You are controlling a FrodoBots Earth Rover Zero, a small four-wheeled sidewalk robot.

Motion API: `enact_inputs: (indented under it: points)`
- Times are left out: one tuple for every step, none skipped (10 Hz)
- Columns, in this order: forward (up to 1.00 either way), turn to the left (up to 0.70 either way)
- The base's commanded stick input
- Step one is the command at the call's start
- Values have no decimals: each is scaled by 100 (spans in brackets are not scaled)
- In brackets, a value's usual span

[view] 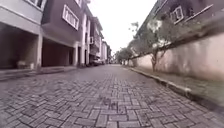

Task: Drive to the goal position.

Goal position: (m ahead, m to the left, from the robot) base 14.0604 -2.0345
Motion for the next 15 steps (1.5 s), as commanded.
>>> enact_inputs:
  points:
    - [69,3]
    - [69,3]
    - [69,3]
    - [69,3]
    - [69,-3]
    - [69,-18]
    - [69,-31]
    - [69,-18]
    - [69,3]
    - [69,3]
    - [69,3]
    - [69,3]
    - [69,3]
    - [69,3]
    - [69,3]
